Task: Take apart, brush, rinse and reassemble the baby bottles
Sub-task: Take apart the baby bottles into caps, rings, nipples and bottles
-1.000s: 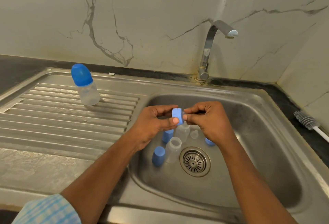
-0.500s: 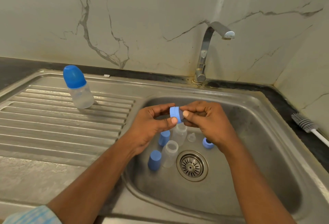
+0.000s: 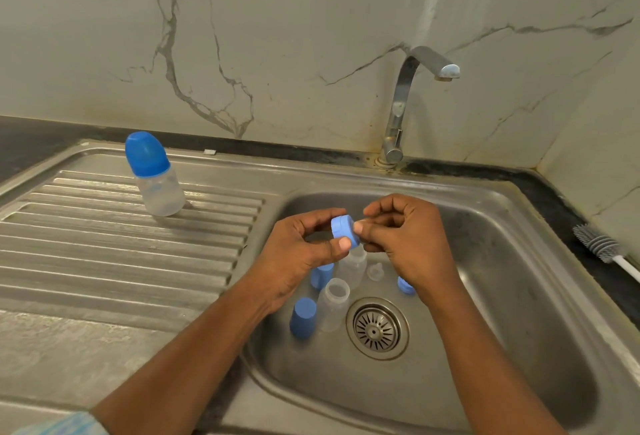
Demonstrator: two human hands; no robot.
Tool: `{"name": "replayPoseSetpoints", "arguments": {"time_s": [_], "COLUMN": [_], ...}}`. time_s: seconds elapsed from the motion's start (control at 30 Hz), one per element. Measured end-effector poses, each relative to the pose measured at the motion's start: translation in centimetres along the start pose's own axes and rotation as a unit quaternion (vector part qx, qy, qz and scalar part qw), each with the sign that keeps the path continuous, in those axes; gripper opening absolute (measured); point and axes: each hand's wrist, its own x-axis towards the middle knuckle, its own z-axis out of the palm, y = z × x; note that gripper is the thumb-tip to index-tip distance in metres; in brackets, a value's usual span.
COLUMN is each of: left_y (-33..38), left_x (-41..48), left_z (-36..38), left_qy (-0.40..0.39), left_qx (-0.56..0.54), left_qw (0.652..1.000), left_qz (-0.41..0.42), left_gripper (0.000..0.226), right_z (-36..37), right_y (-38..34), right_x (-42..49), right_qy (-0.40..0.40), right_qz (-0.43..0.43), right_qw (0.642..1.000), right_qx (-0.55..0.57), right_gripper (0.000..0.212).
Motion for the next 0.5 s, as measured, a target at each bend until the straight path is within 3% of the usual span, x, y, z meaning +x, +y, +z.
{"name": "replayPoseSetpoints", "arguments": {"time_s": [0.27, 0.5], "left_y": [0.4, 1.1], "left_x": [0.3, -0.2], "left_z": [0.1, 0.6], "left_qy": [0.003, 0.020], "left_qx": [0.066, -0.053], "left_qw": [0.998, 0.998], "left_qz": [0.022, -0.037], "left_gripper": [0.046, 0.032], "right_z": [0.1, -0.8], "right_y": [0.8, 0.6], "right_x": [0.2, 0.0], "right_qy": [-0.034, -0.095], "right_qz": [0.029, 0.019], "right_qw": [0.999, 0.995], "right_qx": [0.017, 0.026], "right_gripper": [0.022, 0.024]}}
